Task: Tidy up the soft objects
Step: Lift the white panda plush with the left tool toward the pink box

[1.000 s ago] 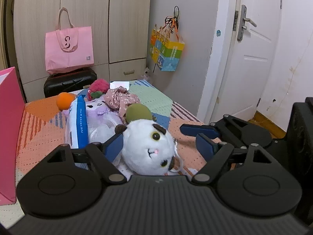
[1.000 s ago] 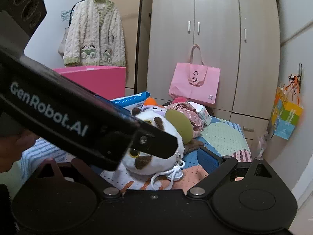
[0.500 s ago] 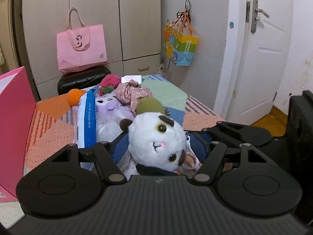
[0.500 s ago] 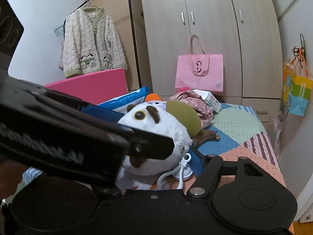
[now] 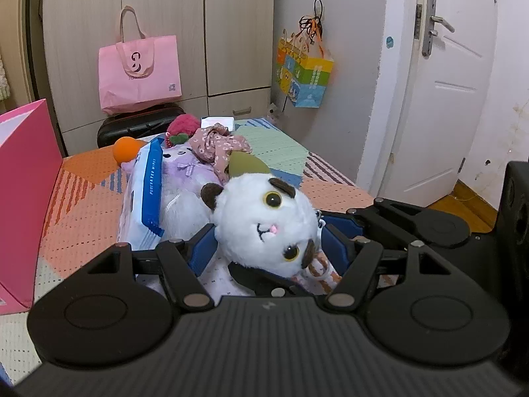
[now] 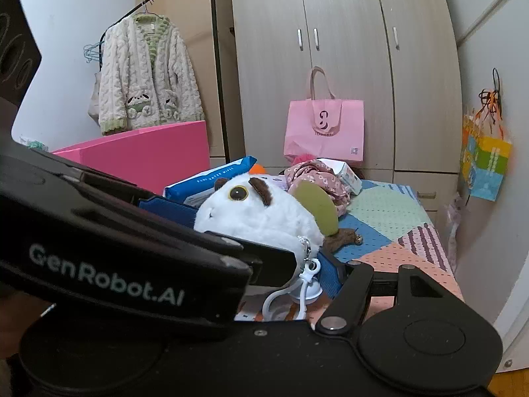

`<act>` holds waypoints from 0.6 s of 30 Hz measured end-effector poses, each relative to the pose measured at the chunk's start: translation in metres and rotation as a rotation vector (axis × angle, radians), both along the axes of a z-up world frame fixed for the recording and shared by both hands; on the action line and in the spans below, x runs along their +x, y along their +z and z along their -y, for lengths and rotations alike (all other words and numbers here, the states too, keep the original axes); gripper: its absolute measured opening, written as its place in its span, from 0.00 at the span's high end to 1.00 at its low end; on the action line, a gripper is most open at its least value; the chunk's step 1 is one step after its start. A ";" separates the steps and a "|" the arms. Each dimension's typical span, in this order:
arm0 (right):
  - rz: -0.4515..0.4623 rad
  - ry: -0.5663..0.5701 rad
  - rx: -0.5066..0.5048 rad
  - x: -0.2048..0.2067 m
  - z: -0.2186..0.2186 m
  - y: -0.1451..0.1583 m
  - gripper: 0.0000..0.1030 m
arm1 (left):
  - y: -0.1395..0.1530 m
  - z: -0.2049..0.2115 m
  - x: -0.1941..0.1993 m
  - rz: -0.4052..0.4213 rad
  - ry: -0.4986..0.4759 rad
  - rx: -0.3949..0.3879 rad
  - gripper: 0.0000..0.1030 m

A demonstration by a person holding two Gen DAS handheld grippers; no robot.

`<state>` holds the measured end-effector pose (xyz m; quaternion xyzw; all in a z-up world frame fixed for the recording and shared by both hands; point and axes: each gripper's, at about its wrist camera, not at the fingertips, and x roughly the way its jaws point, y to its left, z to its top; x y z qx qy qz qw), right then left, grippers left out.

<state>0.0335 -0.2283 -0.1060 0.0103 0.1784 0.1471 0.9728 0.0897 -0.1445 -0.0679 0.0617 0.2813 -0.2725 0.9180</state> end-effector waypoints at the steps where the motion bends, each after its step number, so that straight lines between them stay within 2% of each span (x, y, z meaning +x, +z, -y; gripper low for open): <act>1: 0.002 -0.002 -0.005 -0.002 -0.001 0.001 0.30 | 0.001 -0.001 -0.001 -0.004 -0.003 -0.007 0.34; 9: 0.015 -0.020 -0.068 -0.017 -0.010 0.007 0.30 | 0.002 -0.009 -0.008 -0.031 -0.037 -0.051 0.34; 18: -0.034 -0.050 -0.104 -0.025 -0.016 0.009 0.30 | 0.001 -0.007 -0.012 -0.078 -0.046 -0.045 0.34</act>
